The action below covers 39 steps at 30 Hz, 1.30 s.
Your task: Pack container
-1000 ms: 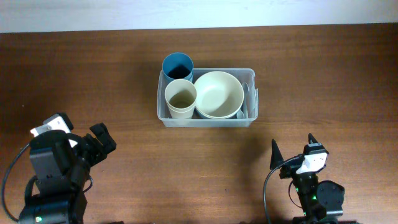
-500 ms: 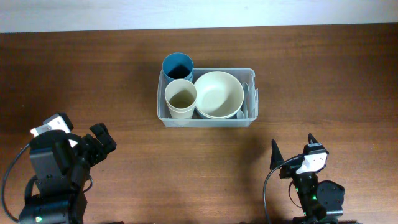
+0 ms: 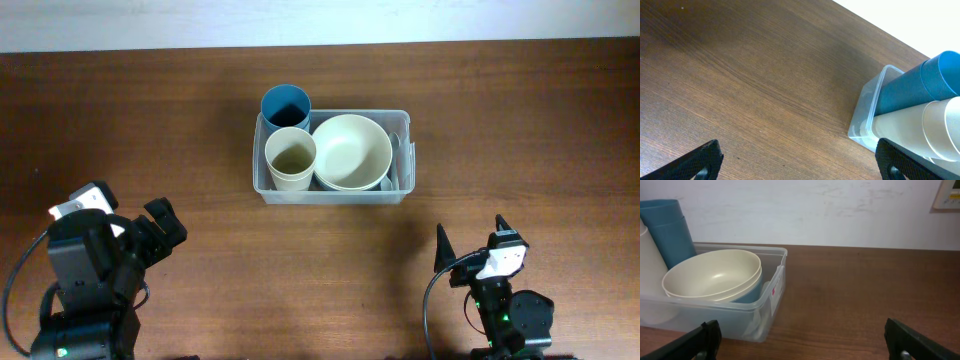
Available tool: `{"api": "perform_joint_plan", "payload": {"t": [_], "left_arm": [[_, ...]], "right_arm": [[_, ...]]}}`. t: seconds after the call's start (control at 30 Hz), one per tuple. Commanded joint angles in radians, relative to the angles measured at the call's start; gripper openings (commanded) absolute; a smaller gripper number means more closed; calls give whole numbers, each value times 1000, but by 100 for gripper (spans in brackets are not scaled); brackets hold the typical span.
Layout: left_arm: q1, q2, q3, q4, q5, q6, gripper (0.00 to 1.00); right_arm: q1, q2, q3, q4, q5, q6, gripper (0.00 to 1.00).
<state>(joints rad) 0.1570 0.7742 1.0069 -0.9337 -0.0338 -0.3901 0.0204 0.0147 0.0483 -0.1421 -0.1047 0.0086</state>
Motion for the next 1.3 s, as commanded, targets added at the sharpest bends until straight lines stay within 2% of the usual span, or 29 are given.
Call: {"api": "perform_joint_plan", "payload": {"t": [0.0, 0.07, 0.17, 0.37, 0.5, 0.77, 0.87, 0.97, 1.1, 1.27], "left_arm": [[2, -15, -24, 2, 20, -9, 100], [2, -48, -64, 34, 28, 1, 100], [2, -141, -181, 154, 72, 85, 100], [2, -410, -536, 647, 325, 345, 100], [-11, -481, -694, 895, 414, 360, 100], [-107, -502, -890, 1188, 411, 360, 99], [-131, -514, -919, 1214, 378, 357, 99], [-154, -552, -942, 1192, 281, 344, 99], [-171, -632, -959, 1096, 141, 283, 100], [-170, -700, -959, 1014, 55, 264, 100]], "right_arm": [[4, -11, -11, 4, 12, -5, 99], [4, -11, -11, 4, 12, -5, 99], [4, -11, -11, 4, 12, -5, 99], [4, -11, -11, 4, 12, -5, 99], [4, -11, -11, 4, 12, -5, 99], [4, -11, -11, 4, 12, -5, 99], [4, -11, -11, 4, 12, -5, 99], [4, -11, -11, 4, 12, -5, 99], [4, -11, -11, 4, 12, -5, 99], [4, -11, -11, 4, 12, -5, 99]]}}
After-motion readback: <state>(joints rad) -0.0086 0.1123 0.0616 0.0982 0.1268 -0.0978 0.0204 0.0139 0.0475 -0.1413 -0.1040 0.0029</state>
